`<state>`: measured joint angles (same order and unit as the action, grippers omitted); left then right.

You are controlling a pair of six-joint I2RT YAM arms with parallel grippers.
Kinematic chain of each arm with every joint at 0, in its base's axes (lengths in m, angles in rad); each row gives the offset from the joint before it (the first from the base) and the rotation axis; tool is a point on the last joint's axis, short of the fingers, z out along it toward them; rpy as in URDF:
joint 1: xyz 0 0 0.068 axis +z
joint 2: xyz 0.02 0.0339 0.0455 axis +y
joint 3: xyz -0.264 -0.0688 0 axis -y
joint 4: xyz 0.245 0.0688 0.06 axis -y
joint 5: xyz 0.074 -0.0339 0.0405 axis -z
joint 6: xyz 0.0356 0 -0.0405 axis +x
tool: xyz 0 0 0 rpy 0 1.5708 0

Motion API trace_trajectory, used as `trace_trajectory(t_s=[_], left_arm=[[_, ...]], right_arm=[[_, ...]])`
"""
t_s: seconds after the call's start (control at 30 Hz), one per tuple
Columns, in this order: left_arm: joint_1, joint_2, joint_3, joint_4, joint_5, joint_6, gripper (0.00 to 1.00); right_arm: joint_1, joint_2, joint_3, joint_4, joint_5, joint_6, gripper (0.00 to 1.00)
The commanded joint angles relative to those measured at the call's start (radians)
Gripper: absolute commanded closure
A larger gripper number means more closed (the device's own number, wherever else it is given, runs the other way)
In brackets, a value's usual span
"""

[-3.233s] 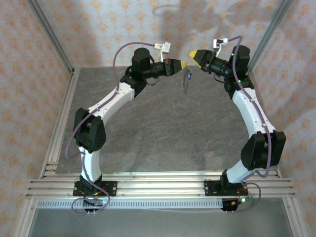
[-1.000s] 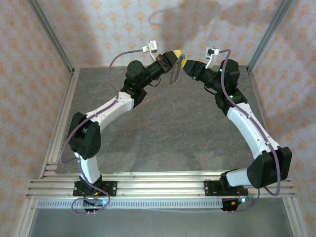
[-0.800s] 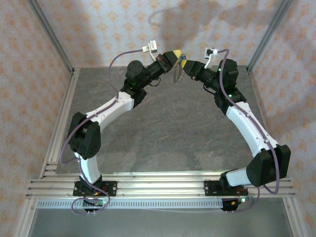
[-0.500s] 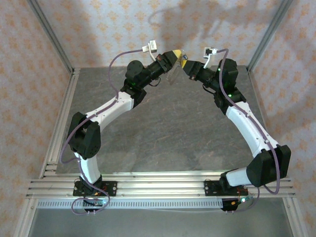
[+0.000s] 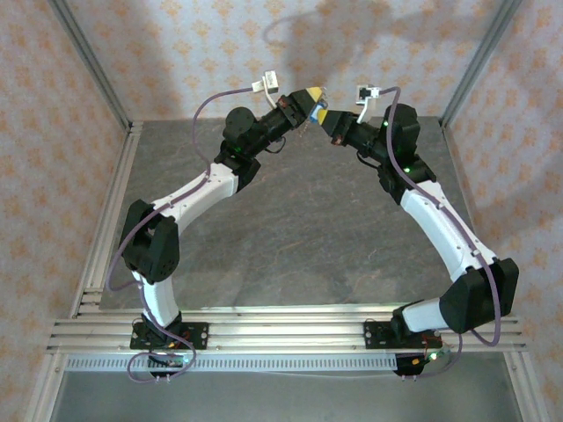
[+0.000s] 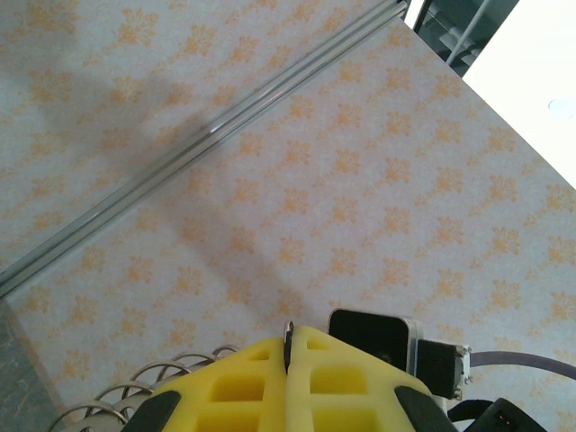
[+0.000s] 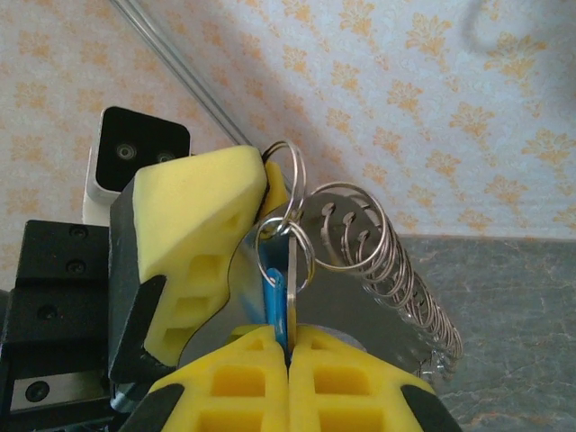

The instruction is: Put the keys on the keyring

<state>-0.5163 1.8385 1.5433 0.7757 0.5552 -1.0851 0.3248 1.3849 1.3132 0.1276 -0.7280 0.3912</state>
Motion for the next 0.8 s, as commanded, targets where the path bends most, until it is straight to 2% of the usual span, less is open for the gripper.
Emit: trace_trajectory(t_s=[0.0, 0.4, 0.77], left_arm=[[-0.01, -0.053, 0.021, 0.053, 0.015, -0.007, 1.0], [-0.01, -0.053, 0.019, 0.063, 0.021, -0.016, 1.0], [-0.011, -0.055, 0.01, 0.11, 0.023, -0.048, 1.0]], right_arm=[[0.029, 0.012, 0.039, 0.025, -0.034, -0.021, 1.0], [0.045, 0.027, 0.041, 0.048, -0.034, 0.005, 1.0], [0.043, 0.097, 0.081, 0.144, -0.219, 0.117, 1.0]])
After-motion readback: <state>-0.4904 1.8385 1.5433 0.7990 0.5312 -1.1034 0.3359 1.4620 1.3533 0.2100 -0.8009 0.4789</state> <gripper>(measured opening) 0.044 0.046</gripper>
